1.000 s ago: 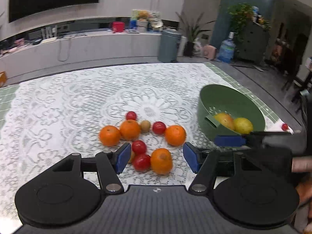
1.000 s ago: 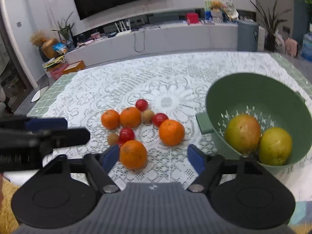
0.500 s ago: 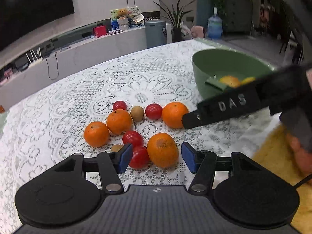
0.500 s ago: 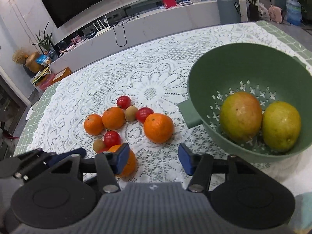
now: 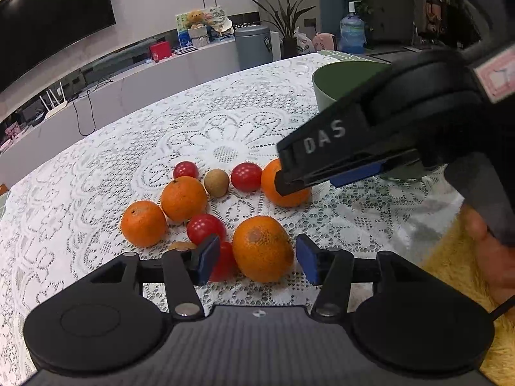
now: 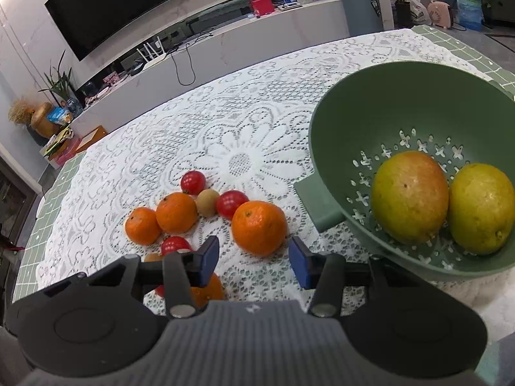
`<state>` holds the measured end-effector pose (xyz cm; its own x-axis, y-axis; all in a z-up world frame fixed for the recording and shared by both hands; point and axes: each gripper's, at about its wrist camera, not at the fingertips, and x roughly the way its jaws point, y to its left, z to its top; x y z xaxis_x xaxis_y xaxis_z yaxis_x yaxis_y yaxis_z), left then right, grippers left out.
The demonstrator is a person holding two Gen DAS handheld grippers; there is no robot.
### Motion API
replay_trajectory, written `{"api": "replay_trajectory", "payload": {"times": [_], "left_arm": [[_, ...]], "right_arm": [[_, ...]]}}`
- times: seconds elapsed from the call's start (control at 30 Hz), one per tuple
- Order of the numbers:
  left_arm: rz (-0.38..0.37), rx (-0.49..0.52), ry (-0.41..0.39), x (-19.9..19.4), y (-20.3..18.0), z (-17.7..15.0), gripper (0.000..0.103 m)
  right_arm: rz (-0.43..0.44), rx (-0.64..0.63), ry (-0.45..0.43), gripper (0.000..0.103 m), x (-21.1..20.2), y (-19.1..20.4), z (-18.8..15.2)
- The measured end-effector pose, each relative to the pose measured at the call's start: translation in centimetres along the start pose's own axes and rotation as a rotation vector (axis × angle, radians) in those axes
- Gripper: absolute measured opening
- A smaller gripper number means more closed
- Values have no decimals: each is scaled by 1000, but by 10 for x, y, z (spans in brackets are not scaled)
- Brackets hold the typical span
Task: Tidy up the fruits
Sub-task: 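Grasp an orange with the right tool while the left tool grasps another orange, then carry the orange in the right tool while the left tool carries its orange to the colander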
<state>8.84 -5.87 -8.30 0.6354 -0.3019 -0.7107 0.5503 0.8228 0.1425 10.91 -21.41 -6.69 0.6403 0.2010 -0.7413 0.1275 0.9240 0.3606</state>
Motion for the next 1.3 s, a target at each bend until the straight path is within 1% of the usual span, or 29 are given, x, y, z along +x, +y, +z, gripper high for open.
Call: {"api": "replay_trajectory", "payload": {"times": [0.23,0.37,0.4,0.47,0.53,0.73,0.87,0.97,1.1,1.3], "left_arm": [[24,47,-6,4,-7,1,60],[39,82,-9,5,-11,-1,59],[40,86,-10,5,-11,-1,59],[38,89,-15,6,-12,-1,57],[26,87,-20,6,-11,-1,49],[22,84,-31,6,-11,-2,48],[1,35,-35,3,-4,-3,48],[-20,-26,-36,0,5,-2,48],[-26,-104,-50,-11,17,-3,48],[-71,-259,-70,-28,39,-6,47]], "right_arm": [[-6,27,20,46,12,0,4],[-14,47,31,41,20,0,5],[-18,50,33,39,22,0,6],[-23,56,35,39,25,0,7],[-21,62,32,39,26,0,7],[-19,66,28,37,27,-2,8],[-17,63,26,36,26,-2,8],[-14,52,13,35,22,0,6],[5,38,5,35,13,1,4],[54,31,-9,34,-4,0,-1]]}}
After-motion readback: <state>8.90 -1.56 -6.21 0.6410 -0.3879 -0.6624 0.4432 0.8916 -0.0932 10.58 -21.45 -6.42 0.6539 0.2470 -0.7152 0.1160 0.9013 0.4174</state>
